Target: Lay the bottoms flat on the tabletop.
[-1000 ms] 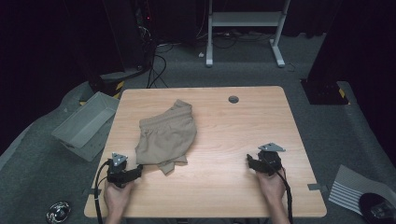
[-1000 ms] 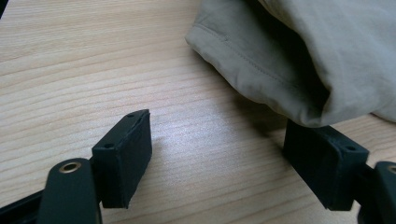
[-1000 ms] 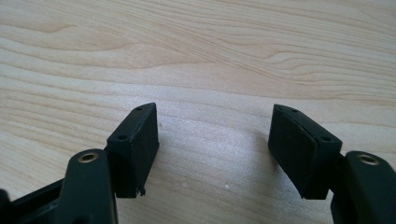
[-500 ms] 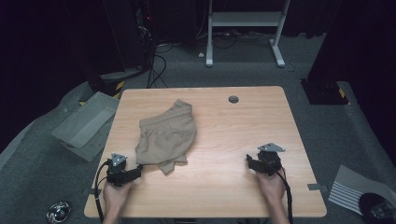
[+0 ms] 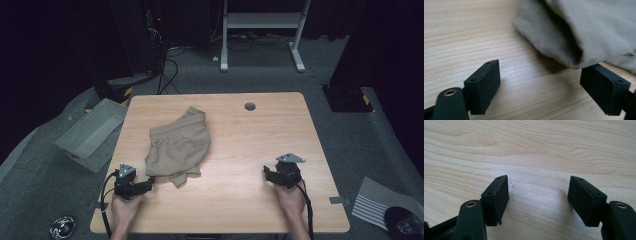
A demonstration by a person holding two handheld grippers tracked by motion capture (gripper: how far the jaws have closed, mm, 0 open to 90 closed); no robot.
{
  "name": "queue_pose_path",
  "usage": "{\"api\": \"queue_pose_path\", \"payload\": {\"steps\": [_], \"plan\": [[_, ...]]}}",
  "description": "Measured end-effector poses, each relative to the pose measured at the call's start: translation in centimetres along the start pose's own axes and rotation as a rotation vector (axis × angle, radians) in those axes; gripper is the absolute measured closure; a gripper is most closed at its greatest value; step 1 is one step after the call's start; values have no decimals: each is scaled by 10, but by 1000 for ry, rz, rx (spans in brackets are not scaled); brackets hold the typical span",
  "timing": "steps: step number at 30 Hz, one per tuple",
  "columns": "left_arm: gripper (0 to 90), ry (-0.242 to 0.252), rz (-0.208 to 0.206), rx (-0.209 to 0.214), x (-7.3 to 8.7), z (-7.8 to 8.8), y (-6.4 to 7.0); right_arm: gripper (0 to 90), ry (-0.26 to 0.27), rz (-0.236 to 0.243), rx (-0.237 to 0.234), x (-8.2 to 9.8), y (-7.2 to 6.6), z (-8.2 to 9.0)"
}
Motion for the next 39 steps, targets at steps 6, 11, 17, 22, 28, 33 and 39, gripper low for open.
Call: {"api": "queue_pose_path", "payload": {"steps": [6, 11, 17, 22, 28, 33, 39], "plan": [[153, 29, -10, 21, -7, 1, 10, 328, 2, 7, -7, 0, -1, 0], [152, 47, -13, 51, -15, 3, 18, 324, -1, 5, -10, 0, -1, 0], [153, 78, -21, 90, -28, 7, 23, 318, -2, 4, -8, 0, -1, 0], [153, 92, -30, 107, -34, 7, 27, 317, -2, 3, -9, 0, -1, 0], [156, 108, -20, 133, -40, 7, 28, 317, -3, 3, -8, 0, -1, 0], [166, 102, -25, 145, -44, 4, 29, 316, -2, 1, -5, 0, -1, 0], [176, 110, -20, 163, -49, 0, 29, 317, -2, 0, -5, 0, -1, 0]]}}
Point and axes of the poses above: each handheld gripper's, and its own axes: z roughly backward along the jaws, x roughly out of its underside, y roughly to its right, the point moved 7 cm from there along -z, roughly forward along the jaws, and after that the axes turned 15 degrees about x, right-handed, at the moved point
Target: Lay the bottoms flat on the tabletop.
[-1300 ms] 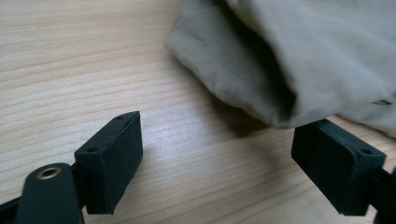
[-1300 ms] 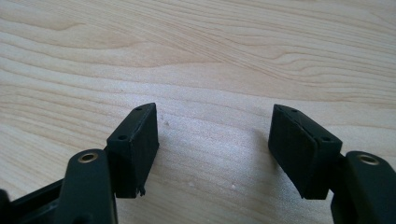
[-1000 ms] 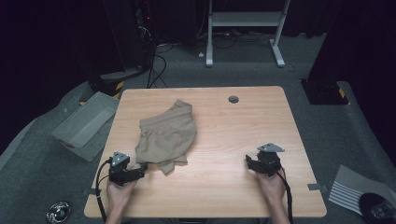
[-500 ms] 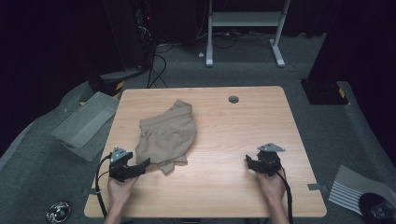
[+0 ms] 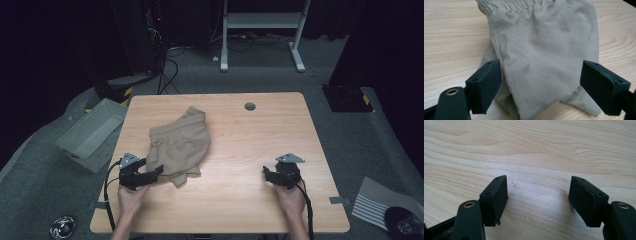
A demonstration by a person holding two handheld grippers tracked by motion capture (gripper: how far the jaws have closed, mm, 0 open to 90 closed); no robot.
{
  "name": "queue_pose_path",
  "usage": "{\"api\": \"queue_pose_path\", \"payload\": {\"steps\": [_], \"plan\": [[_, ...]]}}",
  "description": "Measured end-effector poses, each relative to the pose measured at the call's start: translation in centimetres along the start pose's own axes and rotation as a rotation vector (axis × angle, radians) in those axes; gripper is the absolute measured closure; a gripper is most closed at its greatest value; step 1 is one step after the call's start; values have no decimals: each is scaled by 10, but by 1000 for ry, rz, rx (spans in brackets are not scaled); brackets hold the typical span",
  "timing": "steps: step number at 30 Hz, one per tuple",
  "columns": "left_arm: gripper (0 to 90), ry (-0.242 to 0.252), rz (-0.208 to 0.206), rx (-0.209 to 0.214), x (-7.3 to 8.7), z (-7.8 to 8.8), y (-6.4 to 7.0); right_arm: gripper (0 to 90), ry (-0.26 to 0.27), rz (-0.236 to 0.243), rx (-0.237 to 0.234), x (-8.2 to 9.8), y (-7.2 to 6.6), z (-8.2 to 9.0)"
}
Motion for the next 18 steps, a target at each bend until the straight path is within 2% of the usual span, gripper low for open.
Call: {"api": "queue_pose_path", "payload": {"steps": [11, 18], "plan": [[186, 5, -15, 11, -12, -8, 1, 316, 1, 1, 2, 0, 0, 0], [193, 19, 19, 25, -14, -16, -3, 316, 0, 0, 1, 0, 0, 0]]}}
Point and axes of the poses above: each handheld gripper's, and its own axes: z roughly backward along the jaws, x roughly out of its underside, y roughly to its right, the point moved 7 cm from there along -z, roughly forward along the jaws, and after that the axes turned 15 degrees about x, right-handed, at the moved point
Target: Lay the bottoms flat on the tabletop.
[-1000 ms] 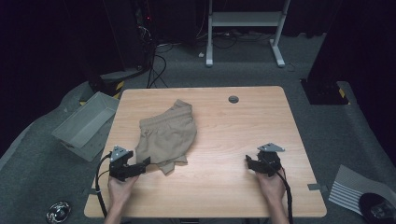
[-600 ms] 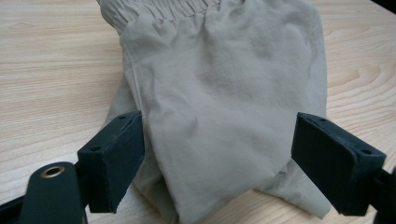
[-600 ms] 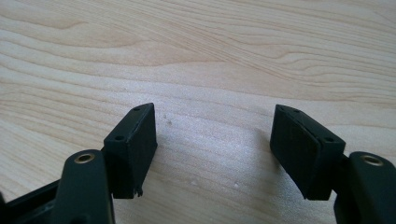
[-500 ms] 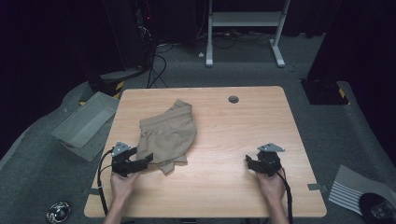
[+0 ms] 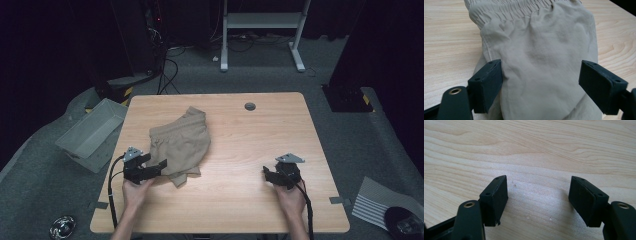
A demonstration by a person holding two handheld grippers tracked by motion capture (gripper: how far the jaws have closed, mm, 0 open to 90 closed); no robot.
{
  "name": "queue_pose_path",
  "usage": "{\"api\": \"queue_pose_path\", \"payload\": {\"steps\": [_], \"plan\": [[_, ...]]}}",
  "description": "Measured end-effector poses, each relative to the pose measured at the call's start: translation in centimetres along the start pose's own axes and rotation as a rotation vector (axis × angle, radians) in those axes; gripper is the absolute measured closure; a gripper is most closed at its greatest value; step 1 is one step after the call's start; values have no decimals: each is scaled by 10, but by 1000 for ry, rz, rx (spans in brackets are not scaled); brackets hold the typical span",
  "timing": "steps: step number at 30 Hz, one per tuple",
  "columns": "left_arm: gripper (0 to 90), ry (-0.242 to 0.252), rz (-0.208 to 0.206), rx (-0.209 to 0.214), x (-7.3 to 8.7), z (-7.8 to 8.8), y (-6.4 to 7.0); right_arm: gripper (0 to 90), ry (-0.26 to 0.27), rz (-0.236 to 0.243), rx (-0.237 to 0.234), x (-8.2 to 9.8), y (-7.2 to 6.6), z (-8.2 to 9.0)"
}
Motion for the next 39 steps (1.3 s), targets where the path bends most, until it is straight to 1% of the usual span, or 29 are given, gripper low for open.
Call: {"api": "queue_pose_path", "payload": {"steps": [2, 3, 4, 5, 7, 9, 11, 12, 15, 16, 17, 19, 21, 23, 24, 25, 27, 28, 29, 31, 32, 33, 34, 35, 36, 37, 39], "plan": [[195, 6, 6, 0, -1, 0, -1, 316, 0, -1, 0, 0, 0, 0], [197, 1, -10, -11, -4, -1, -1, 316, -1, -2, -1, 0, 0, 0], [198, 1, -10, -11, -4, -1, -1, 316, -1, -2, -1, 0, 0, 0], [197, 1, -21, -8, -8, -2, 0, 316, 0, 1, 0, 0, 0, 0], [198, -4, -30, -10, -10, -5, 1, 316, 0, -1, -1, 0, 0, 0], [201, -1, -31, -10, -12, -7, 1, 316, 0, 0, -2, 0, 0, 0], [203, -2, -19, -8, -11, -11, 0, 316, -1, -2, -1, 0, 0, 0], [204, -8, -22, -15, -9, -14, -1, 316, -1, -2, -2, 0, 0, 0], [211, -4, -30, -23, -10, -18, 1, 316, -1, -2, -2, 0, 0, 0], [212, -3, -24, -21, -11, -22, 0, 316, 0, -1, -2, 0, 0, 0], [211, -3, -24, -21, -11, -22, 0, 316, 0, 0, -2, 0, 0, 0], [210, -15, -20, -29, -13, -25, -1, 315, -1, -1, -3, 0, 0, 0], [214, -20, -30, -34, -18, -30, 0, 315, -1, -2, -3, 0, 0, 0], [216, -21, -29, -35, -19, -31, 0, 314, -1, -1, -3, 0, 0, 0], [218, -12, -24, -27, -20, -33, 0, 313, -1, -1, -3, 0, 0, 0], [218, -18, -17, -24, -20, -35, 0, 312, -2, -1, -3, 0, 0, 0], [217, -28, -17, -31, -20, -40, -1, 311, -1, -2, -3, 0, 0, 0], [216, -40, -24, -35, -22, -45, -1, 311, -1, -2, -3, 0, 0, 0], [216, -40, -24, -35, -22, -45, -1, 311, -1, -2, -3, 0, 0, 0], [216, -59, -30, -39, -23, -51, -1, 311, -2, -1, -3, 0, 0, 0], [217, -67, -28, -48, -24, -57, -3, 311, -1, -2, -3, 0, 0, 0], [212, -67, -28, -48, -24, -57, -3, 311, -1, -2, -3, 0, 0, 0], [212, -79, -25, -55, -24, -60, -4, 311, -3, -2, -4, 0, 0, 0], [211, -101, -21, -64, -22, -66, -8, 311, -2, -3, -4, 0, 0, 0], [210, -101, -21, -64, -22, -66, -8, 311, -2, -3, -4, 0, 0, 0], [208, -114, -13, -70, -20, -71, -10, 311, -3, -1, -4, 0, 0, 0], [208, -118, -10, -71, -19, -72, -11, 311, -2, -2, -4, 0, 0, 0]]}}
Point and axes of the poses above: each handheld gripper's, and its own axes: z roughly backward along the jaws, x roughly out of its underside, y roughly to its right, the point moved 7 cm from there along -z, roughly forward along the jaws, and after that the axes turned 15 degrees about x, right-handed, at the moved point
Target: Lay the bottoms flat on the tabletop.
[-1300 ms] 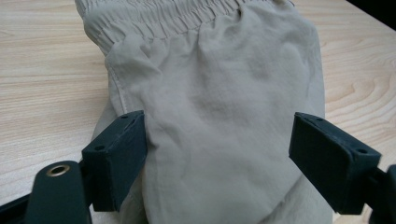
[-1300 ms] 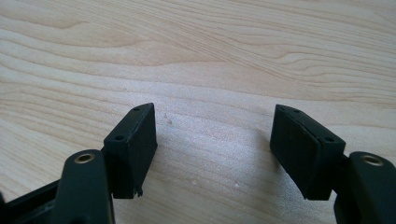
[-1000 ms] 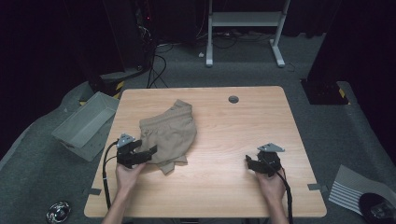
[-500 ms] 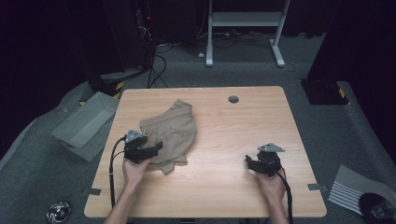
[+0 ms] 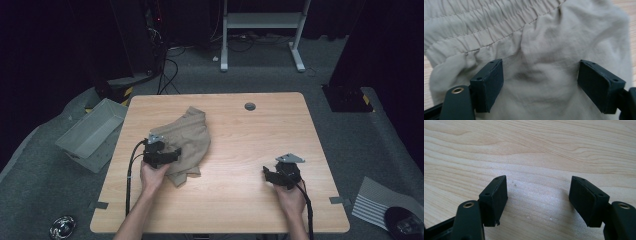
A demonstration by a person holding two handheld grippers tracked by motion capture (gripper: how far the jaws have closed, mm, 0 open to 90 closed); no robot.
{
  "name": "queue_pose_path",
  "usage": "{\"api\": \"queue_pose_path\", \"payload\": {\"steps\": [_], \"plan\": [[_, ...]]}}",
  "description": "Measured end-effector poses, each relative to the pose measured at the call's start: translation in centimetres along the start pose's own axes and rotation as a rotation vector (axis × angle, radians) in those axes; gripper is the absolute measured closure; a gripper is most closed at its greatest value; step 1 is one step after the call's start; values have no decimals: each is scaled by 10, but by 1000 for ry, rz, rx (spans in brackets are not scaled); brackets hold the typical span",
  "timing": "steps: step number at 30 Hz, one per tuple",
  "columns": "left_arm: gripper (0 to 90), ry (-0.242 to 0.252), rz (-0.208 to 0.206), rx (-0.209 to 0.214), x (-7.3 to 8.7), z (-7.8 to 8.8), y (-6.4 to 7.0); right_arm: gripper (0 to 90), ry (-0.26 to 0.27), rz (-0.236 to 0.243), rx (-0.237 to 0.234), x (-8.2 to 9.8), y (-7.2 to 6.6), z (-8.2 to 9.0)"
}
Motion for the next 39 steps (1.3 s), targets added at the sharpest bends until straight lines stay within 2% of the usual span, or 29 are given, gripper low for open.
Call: {"api": "queue_pose_path", "payload": {"steps": [6, 8, 9, 10, 14, 18, 24, 25, 26, 28, 35, 39], "plan": [[209, -23, 12, 20, 4, -8, -4, 311, 0, 0, -1, 0, 0, 0], [210, -56, -9, 23, 9, -12, -4, 311, 1, 3, 0, 0, 0, 0], [210, -56, -9, 23, 9, -12, -4, 311, 1, 3, 0, 0, 0, 0], [210, -72, -30, 14, 12, -13, -2, 311, 0, 1, -1, 0, 0, 0], [210, -78, -45, 10, 15, -15, 0, 311, 1, 2, -1, 0, 0, 0], [210, -77, -57, 23, 18, -17, 6, 311, 0, 1, -1, 0, 0, 0], [211, -81, -89, 52, 22, -22, 23, 311, 1, 1, 0, 0, 0, 0], [212, -78, -96, 59, 23, -24, 30, 311, 1, 1, 0, 0, 0, 0], [212, -78, -96, 59, 23, -24, 30, 311, 0, 1, 0, 0, 0, 0], [212, -75, -94, 60, 24, -27, 40, 311, 1, 1, 0, 0, 0, 0], [212, -85, -96, 69, 25, -34, 58, 311, 0, 1, -1, 0, 0, 0], [212, -100, -112, 64, 25, -41, 73, 311, 1, 2, -1, 0, 0, 0]]}}
Point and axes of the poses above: each handheld gripper's, and its own axes: z roughly backward along the jaws, x roughly out of its underside, y roughly to its right, the point moved 7 cm from there along -z, roughly forward along the jaws, and after that the axes turned 15 degrees about x, right-handed, at the moved point
